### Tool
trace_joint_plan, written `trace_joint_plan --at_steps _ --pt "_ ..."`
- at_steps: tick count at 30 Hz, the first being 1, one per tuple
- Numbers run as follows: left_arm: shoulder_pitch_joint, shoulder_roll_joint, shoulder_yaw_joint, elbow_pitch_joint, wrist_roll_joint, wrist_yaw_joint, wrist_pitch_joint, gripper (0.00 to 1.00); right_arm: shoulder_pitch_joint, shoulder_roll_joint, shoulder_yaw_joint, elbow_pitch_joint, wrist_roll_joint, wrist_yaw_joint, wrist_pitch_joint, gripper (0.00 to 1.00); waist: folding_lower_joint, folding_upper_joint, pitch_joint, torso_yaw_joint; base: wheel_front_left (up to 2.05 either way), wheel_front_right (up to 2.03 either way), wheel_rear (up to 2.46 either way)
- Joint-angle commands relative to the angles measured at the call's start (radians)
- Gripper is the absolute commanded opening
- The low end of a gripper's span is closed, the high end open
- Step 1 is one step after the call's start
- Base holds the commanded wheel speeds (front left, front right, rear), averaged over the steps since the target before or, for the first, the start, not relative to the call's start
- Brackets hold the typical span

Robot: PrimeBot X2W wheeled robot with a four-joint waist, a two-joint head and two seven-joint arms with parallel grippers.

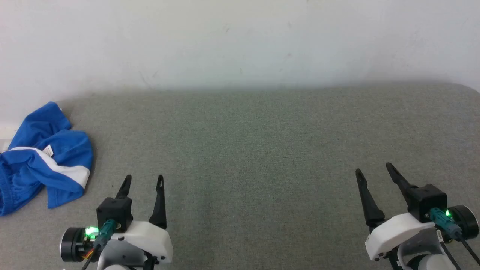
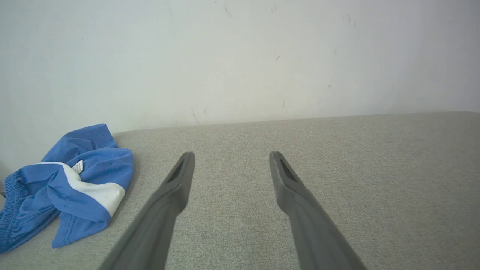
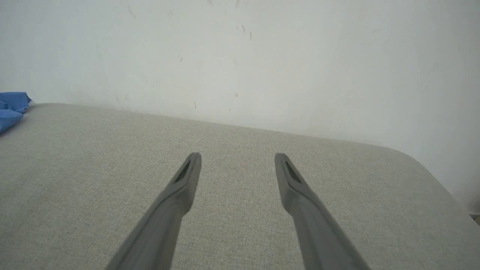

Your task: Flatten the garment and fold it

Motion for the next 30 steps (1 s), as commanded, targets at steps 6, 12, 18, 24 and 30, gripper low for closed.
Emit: trace_joint_plan --at_steps 6,12,18,24,30 --pt "0.002 0.0 -0.006 0.009 -0.019 0.002 -0.021 1.0 0.001 0.0 -0.012 0.012 0.018 0.0 -0.02 1.0 0.0 0.0 0.001 0.0 0.0 0.0 0.0" --pt "0.003 -0.001 -0.011 0.017 -0.03 0.003 -0.033 1.0 0.0 0.001 -0.024 0.024 0.022 0.0 -0.033 1.0 0.0 0.0 0.001 0.002 0.0 0.0 0.0" --pt "0.005 -0.001 -0.013 0.023 -0.04 0.004 -0.046 1.0 -0.001 0.001 -0.024 0.024 0.029 0.0 -0.045 1.0 0.0 0.0 0.0 0.008 0.0 0.0 0.0" --pt "0.007 -0.001 -0.013 0.026 -0.05 0.005 -0.058 1.0 0.005 0.001 -0.012 0.016 0.035 0.0 -0.058 1.0 0.0 0.0 -0.002 0.022 0.0 0.0 0.0" --pt "0.012 -0.002 -0.013 0.028 -0.06 0.006 -0.071 1.0 0.012 0.001 -0.002 0.015 0.041 -0.001 -0.07 1.0 0.0 0.0 -0.005 0.045 0.0 0.0 0.0"
